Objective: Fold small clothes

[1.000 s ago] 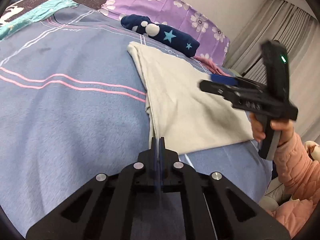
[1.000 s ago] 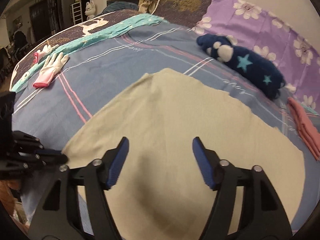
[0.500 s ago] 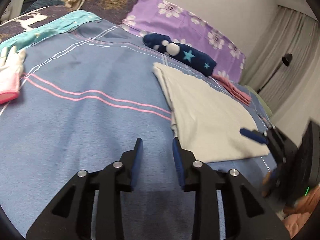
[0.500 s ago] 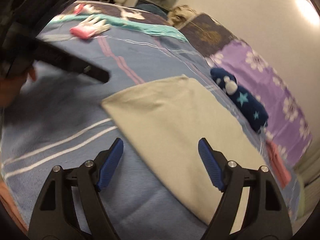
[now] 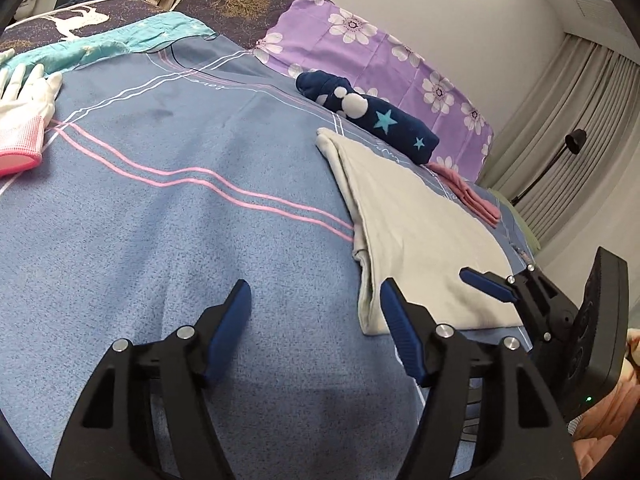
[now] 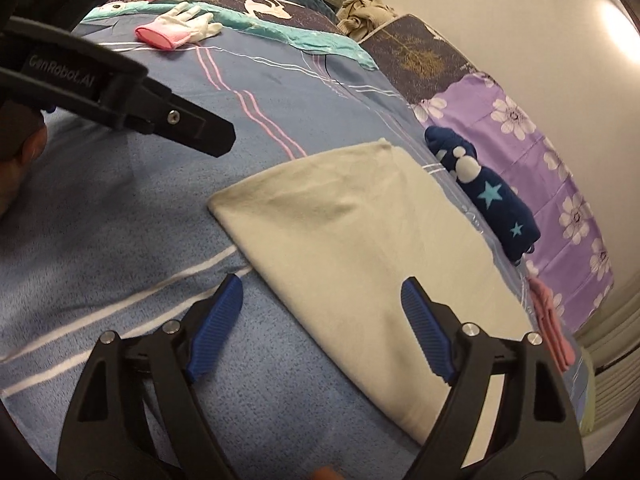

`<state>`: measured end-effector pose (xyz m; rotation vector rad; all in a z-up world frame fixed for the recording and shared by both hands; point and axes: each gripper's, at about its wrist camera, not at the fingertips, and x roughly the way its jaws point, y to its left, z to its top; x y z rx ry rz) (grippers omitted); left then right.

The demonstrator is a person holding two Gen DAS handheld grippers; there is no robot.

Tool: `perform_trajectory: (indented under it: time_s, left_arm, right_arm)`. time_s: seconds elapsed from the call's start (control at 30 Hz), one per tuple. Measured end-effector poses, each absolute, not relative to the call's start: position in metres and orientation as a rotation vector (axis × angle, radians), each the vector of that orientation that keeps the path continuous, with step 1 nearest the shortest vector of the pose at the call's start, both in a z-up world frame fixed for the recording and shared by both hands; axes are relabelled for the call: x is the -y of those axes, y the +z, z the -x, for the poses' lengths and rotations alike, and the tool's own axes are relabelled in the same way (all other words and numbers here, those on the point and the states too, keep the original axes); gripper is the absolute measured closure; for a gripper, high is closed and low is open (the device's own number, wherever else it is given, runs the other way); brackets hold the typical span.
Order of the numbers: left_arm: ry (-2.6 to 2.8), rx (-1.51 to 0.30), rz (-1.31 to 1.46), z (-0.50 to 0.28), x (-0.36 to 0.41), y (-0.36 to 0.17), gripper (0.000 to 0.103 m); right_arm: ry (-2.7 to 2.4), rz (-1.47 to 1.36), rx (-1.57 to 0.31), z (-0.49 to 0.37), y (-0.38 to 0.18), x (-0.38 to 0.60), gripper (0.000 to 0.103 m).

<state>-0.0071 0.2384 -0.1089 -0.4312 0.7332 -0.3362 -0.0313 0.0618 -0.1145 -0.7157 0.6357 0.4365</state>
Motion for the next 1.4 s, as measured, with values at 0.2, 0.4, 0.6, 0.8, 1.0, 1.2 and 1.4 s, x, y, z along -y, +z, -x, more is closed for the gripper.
perform_trajectory:
  time_s: [0.2,0.4,0.6,0.8,1.0,1.2,1.4]
  left_arm:
    - [-0.317,-0.729,0.465,0.005,-0.24,-0.109,0.035]
    - [-0.346,-0.706,0.449,0.005,-0.239,-0.108,0.032]
    - [-0.354,-0.669,0.415,0.004,-0.239,-0.099,0.03]
    - [-0.398,-0.638,0.438,-0.004,-0.242,-0.088,0.03]
    - [-0.42,-0.656,0.523,-0.016,-0.252,-0.096,0.03]
    - [-0.637,-0.766,0.554,-0.066,-0.233,-0.088,0.03]
    - [-0.626,-0.914,0.472,-0.14,-0.201,-0.094,0.03]
  right_arm:
    - [0.427,0.707,-0.602,0.039,-0.115,-0.061,0.02]
    - [0.424,0.705,-0.6,0.04,-0.115,-0.06,0.021]
    - [0.434,0.79,-0.547,0.054,-0.116,-0.072,0.052]
    - [0.403,0.854,-0.525,0.055,-0.119,-0.088,0.059]
    - [0.346,0.878,-0.543,0.033,-0.123,-0.107,0.059]
    - [0.373,0.861,-0.546,0.03,-0.124,-0.105,0.083]
    - [0.369,0.867,-0.544,0.034,-0.124,-0.107,0.081]
